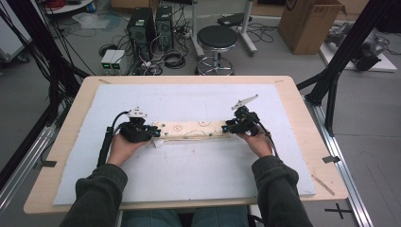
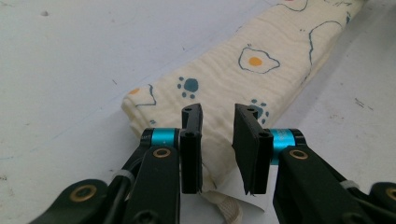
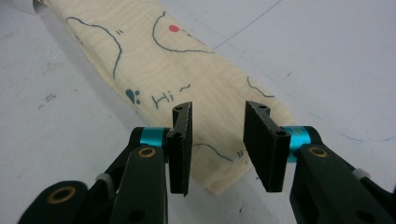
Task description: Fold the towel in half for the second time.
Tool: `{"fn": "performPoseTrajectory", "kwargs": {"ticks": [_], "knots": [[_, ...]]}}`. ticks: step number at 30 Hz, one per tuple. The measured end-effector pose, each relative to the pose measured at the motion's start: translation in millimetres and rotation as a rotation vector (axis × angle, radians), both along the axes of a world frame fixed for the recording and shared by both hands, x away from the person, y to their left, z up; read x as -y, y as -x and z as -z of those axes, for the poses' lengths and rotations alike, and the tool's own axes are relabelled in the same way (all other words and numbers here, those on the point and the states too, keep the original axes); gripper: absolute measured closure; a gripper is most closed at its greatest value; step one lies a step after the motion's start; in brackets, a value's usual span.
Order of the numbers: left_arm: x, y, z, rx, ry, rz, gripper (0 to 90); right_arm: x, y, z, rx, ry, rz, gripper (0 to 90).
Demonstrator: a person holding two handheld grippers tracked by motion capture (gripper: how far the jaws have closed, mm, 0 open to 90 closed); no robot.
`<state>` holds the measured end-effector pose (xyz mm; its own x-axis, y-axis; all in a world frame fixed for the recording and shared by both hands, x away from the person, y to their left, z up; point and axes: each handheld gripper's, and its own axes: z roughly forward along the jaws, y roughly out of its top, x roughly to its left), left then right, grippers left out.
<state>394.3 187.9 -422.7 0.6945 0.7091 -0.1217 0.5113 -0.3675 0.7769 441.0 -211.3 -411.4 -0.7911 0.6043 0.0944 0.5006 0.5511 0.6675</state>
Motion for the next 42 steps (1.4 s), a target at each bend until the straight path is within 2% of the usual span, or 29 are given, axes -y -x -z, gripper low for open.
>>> {"fn": "performPoseTrajectory", "kwargs": {"ticks": [4, 8, 12, 24, 28, 32, 34, 36, 39, 42], "knots": [[0.3, 0.9, -0.3, 0.001, 0.002, -0.003, 71.0, 0.2, 1.2, 0.0, 0.002, -0.015, 0.002, 62.3], [-1.6, 3.4, 1.9, 0.013, 0.034, -0.015, 70.3, 0.4, 2.4, -1.1, 0.009, -0.024, 0.008, 62.2], [-4.7, 5.7, 5.9, 0.009, 0.04, -0.022, 69.5, -0.1, 3.8, -2.5, 0.02, -0.024, 0.005, 61.7], [-3.6, 6.1, 9.6, 0.005, 0.035, -0.021, 68.3, -3.6, 6.6, -2.0, 0.031, -0.012, 0.007, 61.2], [-2.6, 6.2, 10.3, 0.003, 0.022, -0.015, 68.0, -3.6, 6.6, 2.2, 0.016, -0.001, 0.006, 61.1], [-2.7, 5.7, 11.7, -0.003, 0.014, -0.015, 67.9, -4.3, 7.2, 3.9, 0.02, 0.005, 0.006, 61.1], [-2.0, 5.8, 12.4, -0.004, 0.013, -0.013, 68.0, -0.9, 12.0, 8.8, 0.08, -0.012, 0.021, 62.2], [-1.0, 5.5, 13.7, -0.005, 0.013, -0.016, 67.9, 2.9, 12.9, 16.3, 0.05, -0.022, 0.032, 61.7], [0.2, 4.7, 16.4, -0.008, 0.01, -0.017, 67.5, 5.8, 16.3, 22.9, 0.057, -0.04, 0.043, 61.5], [0.7, 5.3, 16.7, 0.0, -0.003, -0.014, 67.4, 4.7, 16.5, 22.9, 0.063, -0.029, 0.038, 61.3]]}}
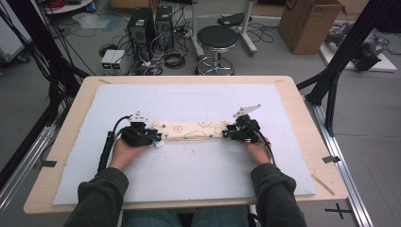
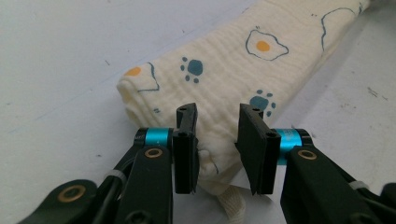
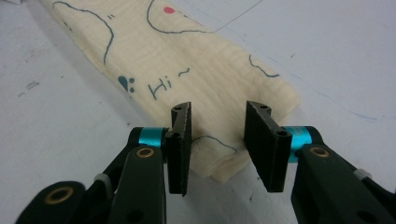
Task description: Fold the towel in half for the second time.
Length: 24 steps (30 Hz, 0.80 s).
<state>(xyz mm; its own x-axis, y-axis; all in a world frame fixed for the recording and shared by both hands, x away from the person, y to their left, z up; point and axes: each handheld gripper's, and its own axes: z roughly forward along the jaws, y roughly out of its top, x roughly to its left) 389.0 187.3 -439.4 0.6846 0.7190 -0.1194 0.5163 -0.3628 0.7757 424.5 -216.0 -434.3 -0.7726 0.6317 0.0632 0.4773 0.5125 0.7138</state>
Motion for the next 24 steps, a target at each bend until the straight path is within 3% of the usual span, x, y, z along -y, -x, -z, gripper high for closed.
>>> {"fn": "performPoseTrajectory", "kwargs": {"ticks": [17, 24], "knots": [[2.0, 1.5, 1.2, 0.016, -0.022, -0.009, 68.2, 1.3, 1.3, 3.5, 0.016, 0.002, 0.001, 60.3], [3.9, 2.0, -1.7, 0.022, -0.015, -0.017, 63.1, -0.2, 1.3, 2.7, 0.015, 0.002, 0.009, 57.8]]}}
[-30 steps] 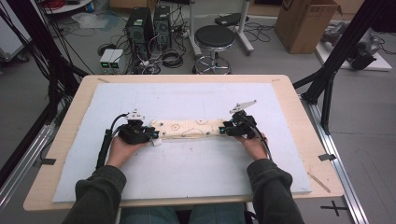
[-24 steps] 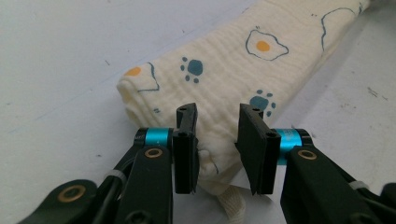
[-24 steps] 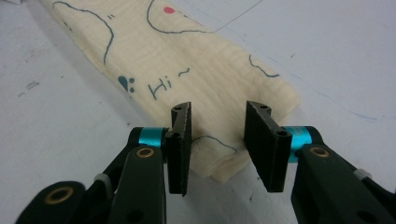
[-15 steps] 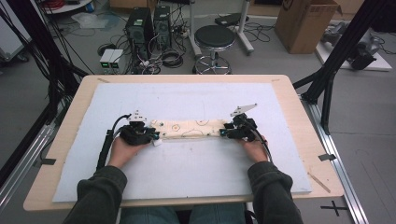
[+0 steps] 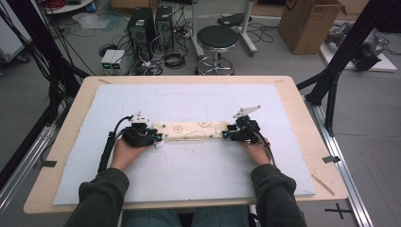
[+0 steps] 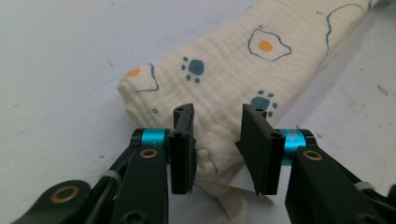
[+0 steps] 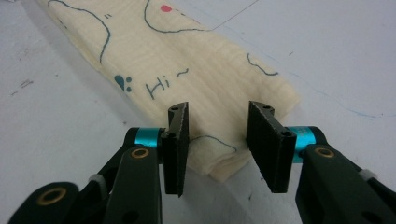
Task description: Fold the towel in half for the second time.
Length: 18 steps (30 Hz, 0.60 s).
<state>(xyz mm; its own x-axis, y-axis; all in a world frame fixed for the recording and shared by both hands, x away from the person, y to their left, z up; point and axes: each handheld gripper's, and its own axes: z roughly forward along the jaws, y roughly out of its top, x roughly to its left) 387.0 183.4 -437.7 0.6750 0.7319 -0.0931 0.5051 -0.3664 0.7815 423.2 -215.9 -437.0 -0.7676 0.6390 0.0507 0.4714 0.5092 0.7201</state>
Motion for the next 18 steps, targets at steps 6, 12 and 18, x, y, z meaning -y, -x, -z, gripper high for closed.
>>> {"fn": "performPoseTrajectory", "kwargs": {"ticks": [6, 12, 18], "knots": [[-6.1, 2.2, -9.5, 0.018, 0.071, -0.019, 59.2, 1.8, 0.7, -3.6, 0.001, -0.025, 0.024, 51.1], [-11.1, 5.5, -16.7, 0.021, 0.11, -0.025, 54.3, 4.8, 3.7, -9.6, 0.001, -0.062, 0.038, 44.1], [-10.9, 11.1, -22.0, 0.027, 0.108, -0.015, 49.3, 6.5, 8.5, -15.8, -0.01, -0.106, 0.057, 35.5]]}}
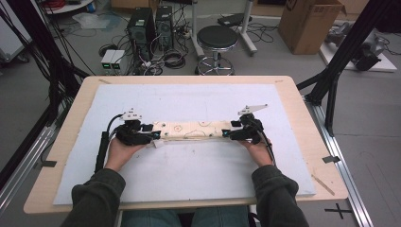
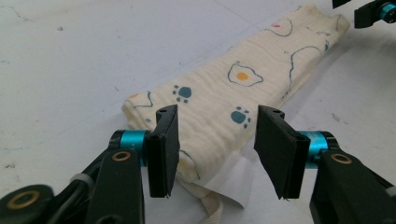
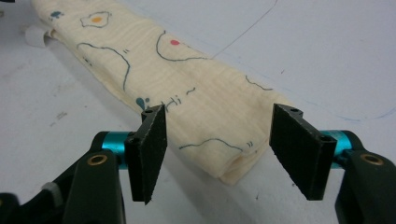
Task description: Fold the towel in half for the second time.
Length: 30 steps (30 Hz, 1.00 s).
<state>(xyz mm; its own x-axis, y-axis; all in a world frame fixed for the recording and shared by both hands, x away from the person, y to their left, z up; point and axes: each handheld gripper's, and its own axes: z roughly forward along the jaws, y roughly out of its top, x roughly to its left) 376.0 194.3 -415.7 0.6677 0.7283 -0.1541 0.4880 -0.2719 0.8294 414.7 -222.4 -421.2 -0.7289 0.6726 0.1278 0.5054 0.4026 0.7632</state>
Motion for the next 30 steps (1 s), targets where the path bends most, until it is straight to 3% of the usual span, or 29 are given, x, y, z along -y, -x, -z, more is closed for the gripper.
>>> {"fn": "performPoseTrajectory", "kwargs": {"ticks": [10, 19, 30], "knots": [[-1.3, 6.0, -7.2, 0.019, 0.023, 0.012, 44.7, 0.7, 6.1, -5.6, -0.008, -0.035, 0.007, 22.6], [-2.1, 13.7, -13.5, 0.036, 0.021, 0.03, 34.0, -0.9, 12.8, -10.9, 0.002, -0.048, 0.009, 12.5], [-10.5, 28.6, -15.9, 0.052, -0.006, 0.029, 24.8, -0.4, 21.7, -17.3, 0.019, -0.058, 0.01, 12.2]]}}
